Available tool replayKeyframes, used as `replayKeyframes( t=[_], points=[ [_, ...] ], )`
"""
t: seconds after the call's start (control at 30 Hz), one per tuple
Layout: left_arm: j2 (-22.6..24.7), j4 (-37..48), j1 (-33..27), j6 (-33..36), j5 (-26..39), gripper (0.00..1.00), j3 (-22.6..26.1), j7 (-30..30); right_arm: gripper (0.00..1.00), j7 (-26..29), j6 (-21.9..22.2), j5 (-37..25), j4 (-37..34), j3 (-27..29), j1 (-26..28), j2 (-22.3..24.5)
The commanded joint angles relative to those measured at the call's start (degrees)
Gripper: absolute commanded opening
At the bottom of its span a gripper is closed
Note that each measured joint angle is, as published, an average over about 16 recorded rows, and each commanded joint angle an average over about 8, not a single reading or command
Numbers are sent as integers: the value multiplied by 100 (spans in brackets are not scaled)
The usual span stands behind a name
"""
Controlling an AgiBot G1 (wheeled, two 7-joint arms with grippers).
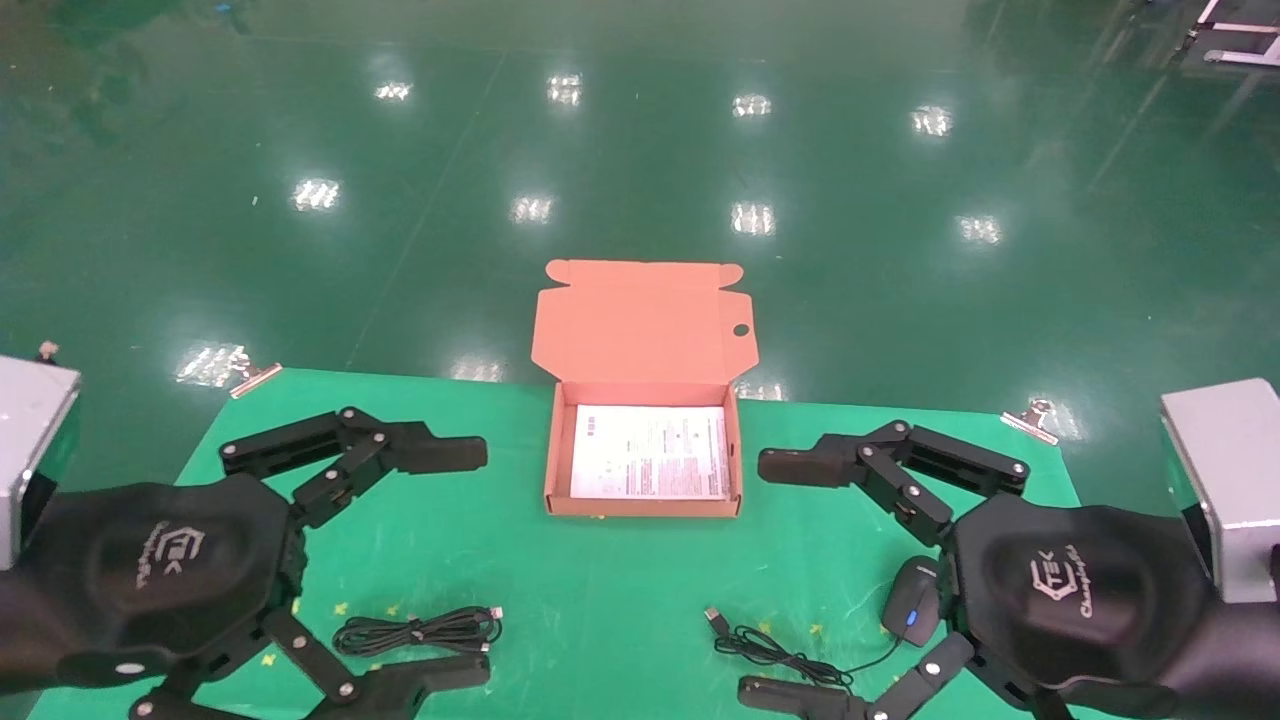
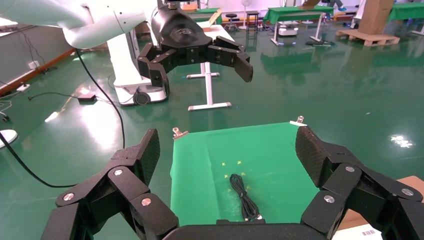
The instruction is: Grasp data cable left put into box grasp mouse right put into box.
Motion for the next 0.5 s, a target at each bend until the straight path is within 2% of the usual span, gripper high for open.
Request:
replayKeyframes(
  t=[0.03, 0.5],
  points=[
    [0, 0, 0, 0, 0, 100, 0, 0, 100, 0, 0, 0, 0, 0, 0, 0],
    [0, 0, 0, 0, 0, 100, 0, 0, 100, 0, 0, 0, 0, 0, 0, 0]
  ],
)
